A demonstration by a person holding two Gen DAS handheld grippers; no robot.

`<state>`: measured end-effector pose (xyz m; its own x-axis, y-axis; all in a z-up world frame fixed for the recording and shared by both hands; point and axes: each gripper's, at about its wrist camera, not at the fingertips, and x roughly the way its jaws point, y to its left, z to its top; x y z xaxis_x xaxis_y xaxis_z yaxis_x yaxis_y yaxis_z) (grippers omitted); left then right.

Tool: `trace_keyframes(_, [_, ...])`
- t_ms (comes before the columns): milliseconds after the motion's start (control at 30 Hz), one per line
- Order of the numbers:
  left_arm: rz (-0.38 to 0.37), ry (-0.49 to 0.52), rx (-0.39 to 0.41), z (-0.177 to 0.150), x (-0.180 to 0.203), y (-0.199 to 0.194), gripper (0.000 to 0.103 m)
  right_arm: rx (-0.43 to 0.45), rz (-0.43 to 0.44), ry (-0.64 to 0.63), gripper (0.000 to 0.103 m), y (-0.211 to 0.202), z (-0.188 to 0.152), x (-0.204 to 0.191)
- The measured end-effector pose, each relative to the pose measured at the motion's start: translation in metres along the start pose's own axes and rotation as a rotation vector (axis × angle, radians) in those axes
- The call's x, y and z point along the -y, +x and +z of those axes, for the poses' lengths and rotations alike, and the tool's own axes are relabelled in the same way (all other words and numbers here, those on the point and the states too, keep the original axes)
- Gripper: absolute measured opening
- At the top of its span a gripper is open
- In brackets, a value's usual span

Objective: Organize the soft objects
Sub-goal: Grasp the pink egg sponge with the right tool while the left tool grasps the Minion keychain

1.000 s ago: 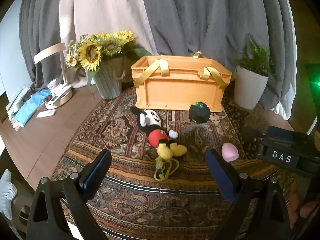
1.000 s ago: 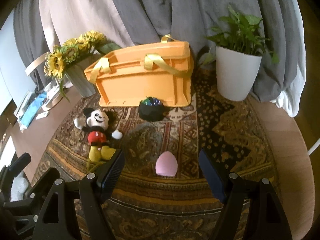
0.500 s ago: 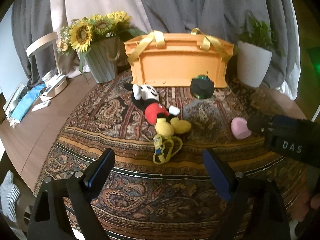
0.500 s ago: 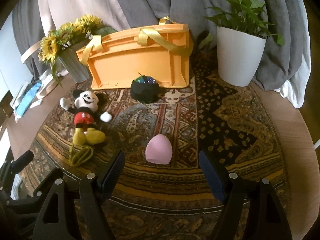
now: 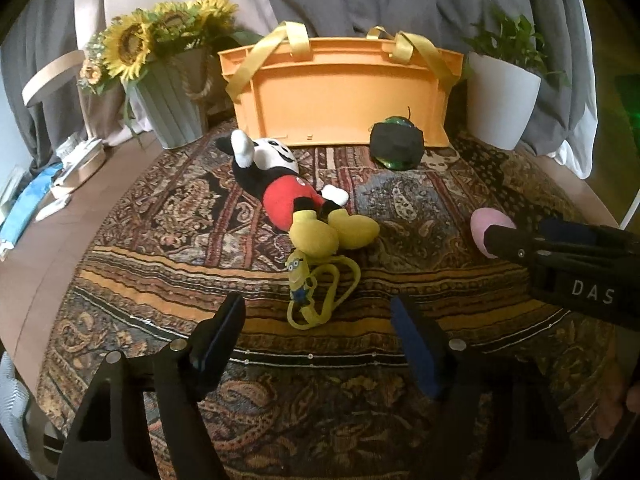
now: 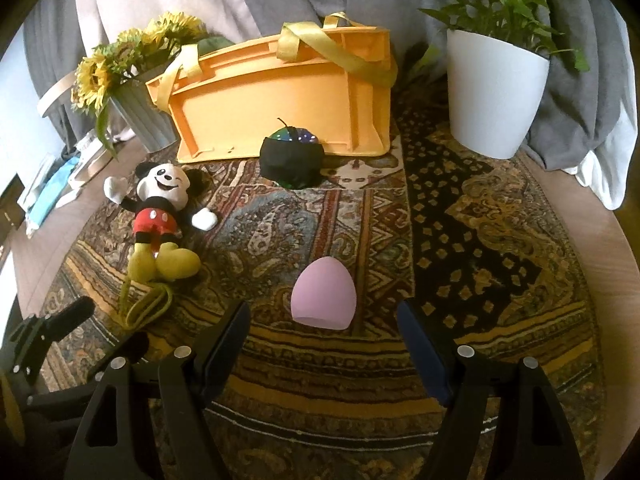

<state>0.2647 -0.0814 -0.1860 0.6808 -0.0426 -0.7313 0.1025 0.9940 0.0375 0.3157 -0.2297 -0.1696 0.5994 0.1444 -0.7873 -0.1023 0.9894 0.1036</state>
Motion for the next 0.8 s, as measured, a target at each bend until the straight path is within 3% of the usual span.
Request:
trace_keyframes(367, [-0.024,-0.03,-0.034,0.003,-0.005,0.025,0.062,-0.01,-0.003,0.005,0.074,0.019,0.005,-0.001])
trace_keyframes(700, [-0.034,-0.037,-0.059,0.005,-0.005,0.039,0.049,-0.038,0.008,0.004,0.057,0.032,0.004,0.0])
trace_keyframes(800, [-0.033,-0.036,-0.058,0.006,-0.002,0.039,0.043,-0.045,0.003,0.004,0.044,0.034,0.003,0.001])
